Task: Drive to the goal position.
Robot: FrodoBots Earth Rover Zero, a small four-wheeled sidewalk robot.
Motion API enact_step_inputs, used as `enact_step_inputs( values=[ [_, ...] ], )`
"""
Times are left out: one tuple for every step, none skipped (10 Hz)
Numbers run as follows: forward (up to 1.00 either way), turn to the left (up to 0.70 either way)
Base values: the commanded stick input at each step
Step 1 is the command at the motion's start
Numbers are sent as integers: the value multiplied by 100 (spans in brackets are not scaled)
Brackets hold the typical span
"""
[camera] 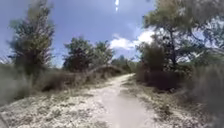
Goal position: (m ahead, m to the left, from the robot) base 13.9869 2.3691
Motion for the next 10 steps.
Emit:
enact_step_inputs(
  values=[
    [50,0],
    [50,0],
    [50,9],
    [50,35],
    [50,35],
    [50,3],
    [50,0],
    [50,0],
    [50,0],
    [50,0]
  ],
)
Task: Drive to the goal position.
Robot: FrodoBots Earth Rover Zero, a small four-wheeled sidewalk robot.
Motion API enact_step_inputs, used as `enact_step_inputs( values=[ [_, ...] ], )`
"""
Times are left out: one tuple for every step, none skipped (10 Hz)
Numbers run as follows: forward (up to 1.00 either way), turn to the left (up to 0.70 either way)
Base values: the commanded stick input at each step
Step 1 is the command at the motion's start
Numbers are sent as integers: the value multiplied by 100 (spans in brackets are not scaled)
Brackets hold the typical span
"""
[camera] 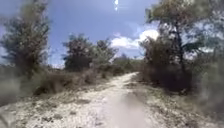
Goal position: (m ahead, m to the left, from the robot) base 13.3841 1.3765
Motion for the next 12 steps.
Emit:
enact_step_inputs(
  values=[
    [50,0],
    [50,0],
    [50,0],
    [50,0],
    [50,0],
    [50,0],
    [50,0],
    [50,0],
    [50,0],
    [50,0],
    [50,0],
    [50,0]
  ],
)
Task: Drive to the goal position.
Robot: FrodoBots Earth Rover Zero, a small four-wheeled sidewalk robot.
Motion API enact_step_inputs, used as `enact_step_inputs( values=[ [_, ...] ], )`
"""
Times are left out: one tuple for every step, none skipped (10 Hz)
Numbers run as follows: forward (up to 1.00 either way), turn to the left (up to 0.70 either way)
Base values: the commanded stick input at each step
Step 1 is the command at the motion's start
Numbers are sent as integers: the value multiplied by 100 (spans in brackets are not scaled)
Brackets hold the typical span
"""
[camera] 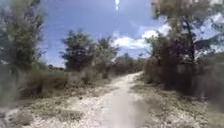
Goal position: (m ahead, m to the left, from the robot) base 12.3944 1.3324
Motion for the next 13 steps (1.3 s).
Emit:
enact_step_inputs(
  values=[
    [50,0],
    [50,0],
    [50,0],
    [50,0],
    [50,0],
    [50,0],
    [50,-3],
    [50,-34],
    [50,-50],
    [50,0],
    [50,0],
    [50,0],
    [50,0]
  ],
)
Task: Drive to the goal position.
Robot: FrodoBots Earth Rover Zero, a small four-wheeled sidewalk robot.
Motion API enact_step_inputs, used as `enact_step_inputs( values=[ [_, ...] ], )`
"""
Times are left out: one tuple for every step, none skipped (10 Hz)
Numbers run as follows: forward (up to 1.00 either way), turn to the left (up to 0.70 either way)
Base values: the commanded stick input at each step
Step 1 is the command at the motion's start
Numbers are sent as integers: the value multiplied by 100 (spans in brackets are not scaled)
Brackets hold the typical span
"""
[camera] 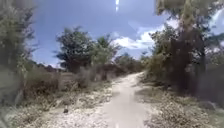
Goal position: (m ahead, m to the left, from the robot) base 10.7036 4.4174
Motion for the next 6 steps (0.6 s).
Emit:
enact_step_inputs(
  values=[
    [50,0],
    [50,0],
    [50,0],
    [50,0],
    [50,0],
    [50,0]
  ],
)
